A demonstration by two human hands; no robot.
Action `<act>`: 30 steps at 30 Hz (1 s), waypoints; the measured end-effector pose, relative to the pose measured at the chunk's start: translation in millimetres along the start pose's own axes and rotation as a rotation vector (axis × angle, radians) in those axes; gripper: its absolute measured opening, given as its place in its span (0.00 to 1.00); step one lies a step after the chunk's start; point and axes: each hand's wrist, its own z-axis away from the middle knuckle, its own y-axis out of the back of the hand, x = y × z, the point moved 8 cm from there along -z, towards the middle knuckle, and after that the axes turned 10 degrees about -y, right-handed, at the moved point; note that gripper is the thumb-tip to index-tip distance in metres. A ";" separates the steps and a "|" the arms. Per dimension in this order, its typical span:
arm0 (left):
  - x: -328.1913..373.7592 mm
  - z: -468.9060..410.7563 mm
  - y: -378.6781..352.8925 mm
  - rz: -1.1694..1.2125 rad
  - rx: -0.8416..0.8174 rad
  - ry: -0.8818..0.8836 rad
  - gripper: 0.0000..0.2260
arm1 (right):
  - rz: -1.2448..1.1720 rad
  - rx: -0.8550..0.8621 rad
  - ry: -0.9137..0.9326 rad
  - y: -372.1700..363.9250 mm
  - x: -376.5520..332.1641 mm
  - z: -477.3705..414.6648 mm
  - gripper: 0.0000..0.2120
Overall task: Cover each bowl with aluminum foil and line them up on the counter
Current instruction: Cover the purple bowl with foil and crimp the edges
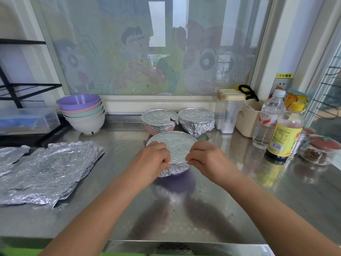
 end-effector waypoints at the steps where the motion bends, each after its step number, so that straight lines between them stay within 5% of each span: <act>1: 0.3 0.0 -0.6 -0.005 0.003 0.005 0.10 | 0.008 0.000 0.007 -0.1 -2.2 -0.9 0.02; 23: -2.3 -1.8 -1.3 -0.009 0.023 0.002 0.11 | 0.044 -0.001 0.006 0.1 -11.0 -7.0 0.02; 30: 6.1 -6.8 -9.0 0.011 0.008 -0.004 0.08 | 0.010 -0.005 0.001 -8.0 -22.5 -4.4 0.11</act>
